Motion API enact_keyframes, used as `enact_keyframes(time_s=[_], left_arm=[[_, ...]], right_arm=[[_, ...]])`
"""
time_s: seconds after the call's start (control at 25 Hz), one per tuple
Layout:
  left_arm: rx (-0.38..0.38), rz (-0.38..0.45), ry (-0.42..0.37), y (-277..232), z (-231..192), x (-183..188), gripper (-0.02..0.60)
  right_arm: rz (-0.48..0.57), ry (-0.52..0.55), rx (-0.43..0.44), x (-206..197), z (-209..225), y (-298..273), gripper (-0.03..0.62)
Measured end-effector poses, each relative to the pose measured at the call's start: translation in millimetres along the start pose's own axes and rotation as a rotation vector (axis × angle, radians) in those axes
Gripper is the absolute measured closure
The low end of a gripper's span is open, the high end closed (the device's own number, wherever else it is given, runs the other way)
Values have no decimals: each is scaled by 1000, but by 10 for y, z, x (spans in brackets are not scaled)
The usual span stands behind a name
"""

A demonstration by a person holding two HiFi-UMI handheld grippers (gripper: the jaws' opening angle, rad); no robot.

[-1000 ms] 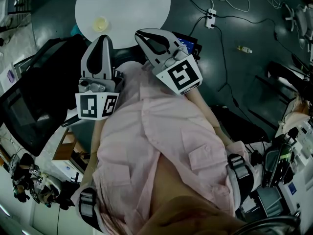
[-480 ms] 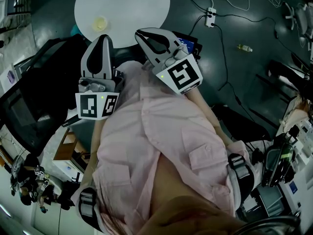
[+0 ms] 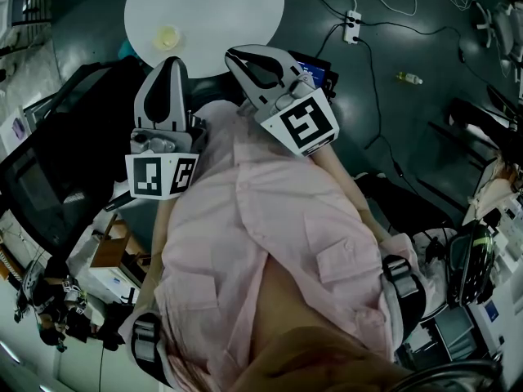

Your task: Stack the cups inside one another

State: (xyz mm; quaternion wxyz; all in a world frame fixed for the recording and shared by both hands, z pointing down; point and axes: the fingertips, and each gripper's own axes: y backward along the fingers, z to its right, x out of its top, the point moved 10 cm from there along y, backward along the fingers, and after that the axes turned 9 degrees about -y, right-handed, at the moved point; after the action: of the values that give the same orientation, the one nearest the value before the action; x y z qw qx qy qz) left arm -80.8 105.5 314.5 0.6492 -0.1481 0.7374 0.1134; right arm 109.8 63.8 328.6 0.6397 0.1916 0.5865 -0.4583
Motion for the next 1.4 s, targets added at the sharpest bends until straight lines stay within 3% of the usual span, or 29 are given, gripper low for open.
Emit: enact_keyframes(time_s=[1.4], left_arm=[[17,5,31,36,-34,-16,566]], right_arm=[[-19,11,-15,11,-33,13,563]])
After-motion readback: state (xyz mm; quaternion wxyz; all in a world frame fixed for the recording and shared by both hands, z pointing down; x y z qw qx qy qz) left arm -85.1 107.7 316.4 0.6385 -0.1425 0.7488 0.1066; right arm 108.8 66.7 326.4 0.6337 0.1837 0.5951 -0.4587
